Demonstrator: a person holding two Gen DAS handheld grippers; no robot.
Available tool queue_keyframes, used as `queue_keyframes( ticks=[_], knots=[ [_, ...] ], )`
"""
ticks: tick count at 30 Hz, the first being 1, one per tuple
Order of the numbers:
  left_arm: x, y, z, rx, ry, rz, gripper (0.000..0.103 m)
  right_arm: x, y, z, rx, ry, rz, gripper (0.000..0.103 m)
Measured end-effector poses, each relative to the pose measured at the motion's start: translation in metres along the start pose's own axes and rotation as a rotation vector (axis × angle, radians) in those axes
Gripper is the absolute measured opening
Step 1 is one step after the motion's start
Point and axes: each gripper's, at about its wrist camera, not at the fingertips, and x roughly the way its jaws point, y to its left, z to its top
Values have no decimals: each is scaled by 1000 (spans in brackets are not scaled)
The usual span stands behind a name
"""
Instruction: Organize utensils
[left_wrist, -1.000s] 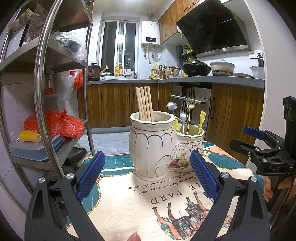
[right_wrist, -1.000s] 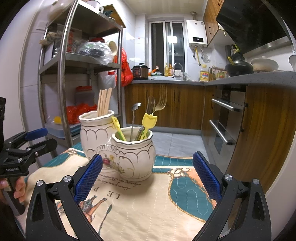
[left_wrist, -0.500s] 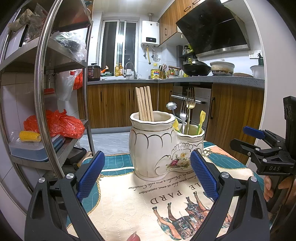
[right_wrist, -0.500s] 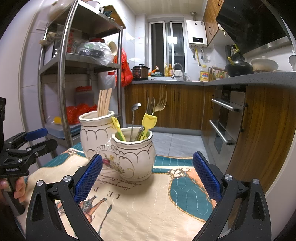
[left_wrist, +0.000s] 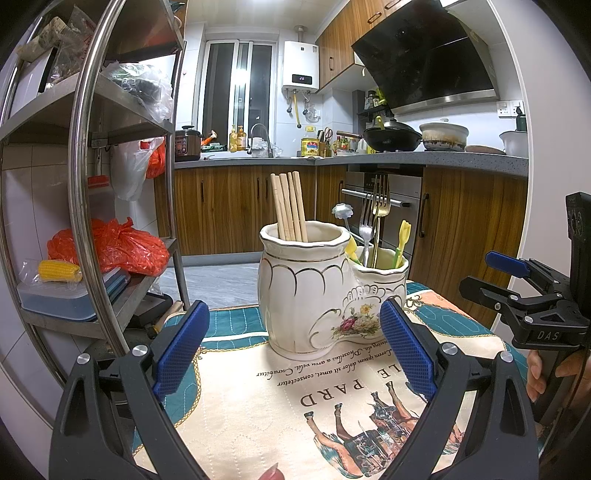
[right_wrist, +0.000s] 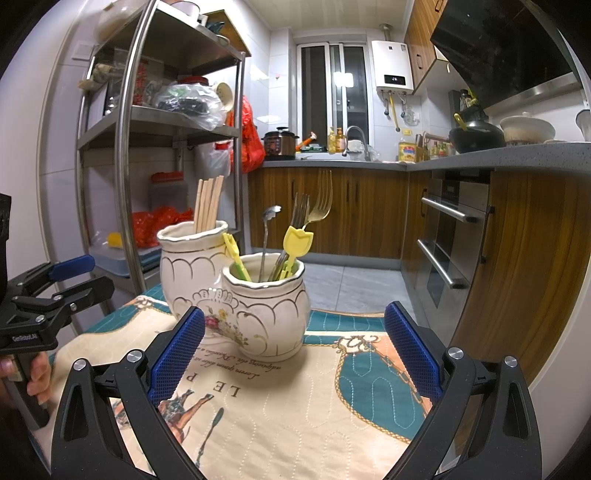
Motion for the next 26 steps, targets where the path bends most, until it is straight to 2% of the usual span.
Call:
queue_keyframes(
  ticks=[26],
  knots=[
    [1, 2, 1, -7, -2, 11, 90, 0, -1, 0, 0, -1, 0, 97]
  ],
)
